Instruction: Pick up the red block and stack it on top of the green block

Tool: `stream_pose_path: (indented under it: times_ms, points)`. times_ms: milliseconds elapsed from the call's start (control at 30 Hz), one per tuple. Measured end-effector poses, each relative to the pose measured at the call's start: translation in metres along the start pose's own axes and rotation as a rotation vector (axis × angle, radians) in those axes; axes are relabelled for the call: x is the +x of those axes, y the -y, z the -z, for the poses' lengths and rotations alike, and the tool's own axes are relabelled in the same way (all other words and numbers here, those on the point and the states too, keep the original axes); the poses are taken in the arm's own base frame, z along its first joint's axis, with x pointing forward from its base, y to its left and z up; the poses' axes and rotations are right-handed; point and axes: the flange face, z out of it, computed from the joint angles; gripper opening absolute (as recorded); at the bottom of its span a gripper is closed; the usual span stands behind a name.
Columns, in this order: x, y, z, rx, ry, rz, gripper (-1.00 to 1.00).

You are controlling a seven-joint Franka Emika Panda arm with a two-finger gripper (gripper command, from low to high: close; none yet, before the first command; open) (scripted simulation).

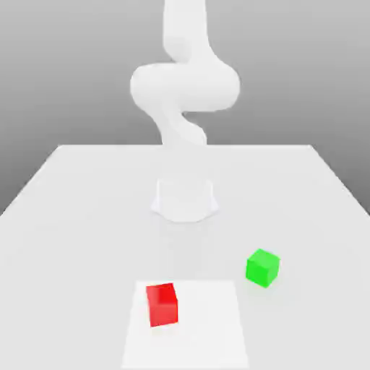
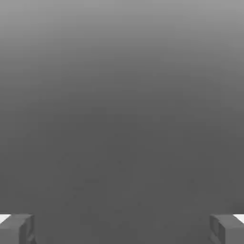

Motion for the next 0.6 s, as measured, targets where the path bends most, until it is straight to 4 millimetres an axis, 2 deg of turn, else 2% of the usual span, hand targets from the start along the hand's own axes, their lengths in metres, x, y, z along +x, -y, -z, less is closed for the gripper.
stream_pose_path:
  times_ms: [67,167,333,500,533,567,600]
  points:
    - [-0.006,-0.011,-0.054,-0.062,0.049,0.027,0.0]
    - [-0.021,-0.034,-0.124,-0.142,0.123,0.063,0.0]
    - [-0.06,-0.086,-0.223,-0.259,0.257,0.116,0.0]
    - [-0.115,-0.152,-0.299,-0.356,0.405,0.161,0.0]
    - [-0.127,-0.166,-0.31,-0.373,0.437,0.17,0.0]
    - [-0.127,-0.166,-0.31,-0.373,0.437,0.17,0.0]
    - [-0.144,-0.184,-0.323,-0.392,0.477,0.178,0.0]
